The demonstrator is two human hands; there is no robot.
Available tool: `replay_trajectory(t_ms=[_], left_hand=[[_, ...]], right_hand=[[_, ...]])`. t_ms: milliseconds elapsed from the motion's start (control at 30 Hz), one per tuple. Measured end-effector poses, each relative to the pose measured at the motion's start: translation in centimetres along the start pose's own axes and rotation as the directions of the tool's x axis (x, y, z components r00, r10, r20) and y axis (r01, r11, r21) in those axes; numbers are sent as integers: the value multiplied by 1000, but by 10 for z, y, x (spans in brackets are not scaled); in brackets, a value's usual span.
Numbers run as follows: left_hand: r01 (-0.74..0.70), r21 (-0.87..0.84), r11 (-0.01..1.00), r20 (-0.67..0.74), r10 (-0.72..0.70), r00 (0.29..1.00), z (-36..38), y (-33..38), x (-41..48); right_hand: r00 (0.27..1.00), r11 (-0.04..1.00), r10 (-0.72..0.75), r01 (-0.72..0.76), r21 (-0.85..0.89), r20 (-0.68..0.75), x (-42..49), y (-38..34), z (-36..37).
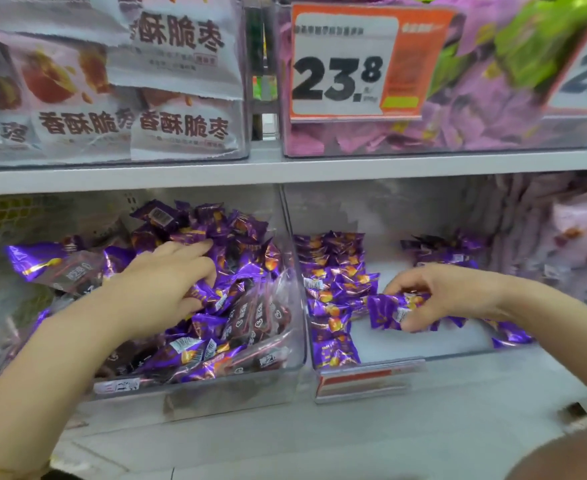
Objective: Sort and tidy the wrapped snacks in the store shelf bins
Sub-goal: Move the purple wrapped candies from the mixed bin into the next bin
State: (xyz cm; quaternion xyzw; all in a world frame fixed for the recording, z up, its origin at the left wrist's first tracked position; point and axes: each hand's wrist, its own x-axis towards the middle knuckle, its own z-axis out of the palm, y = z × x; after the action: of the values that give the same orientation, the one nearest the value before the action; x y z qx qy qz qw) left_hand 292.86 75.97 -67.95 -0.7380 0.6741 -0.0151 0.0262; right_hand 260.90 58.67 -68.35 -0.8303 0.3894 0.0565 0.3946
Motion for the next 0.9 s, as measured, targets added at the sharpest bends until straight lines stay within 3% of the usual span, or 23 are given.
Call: replay_trajectory(t_ms=[167,400,600,733,900], left_hand=[[-23,-125,992,107,36,994,-6,-7,11],[-55,-237,970,85,77,993,-6,-11,15],[-51,-126,991,299,87,950,-14,-11,26],[-70,-69,995,294,88,952,-27,-6,32],[-169,-84,982,275,186,943,-34,-4,17]], right_hand=[[996,999,-28,32,-41,86,6,4,8],[997,999,6,-9,36,73,-3,-3,3],[998,999,15,-17,37,63,-1,4,4],[999,999,-16,14,42,44,-1,6,7],[997,998,-47,49,-41,58,3,8,13]])
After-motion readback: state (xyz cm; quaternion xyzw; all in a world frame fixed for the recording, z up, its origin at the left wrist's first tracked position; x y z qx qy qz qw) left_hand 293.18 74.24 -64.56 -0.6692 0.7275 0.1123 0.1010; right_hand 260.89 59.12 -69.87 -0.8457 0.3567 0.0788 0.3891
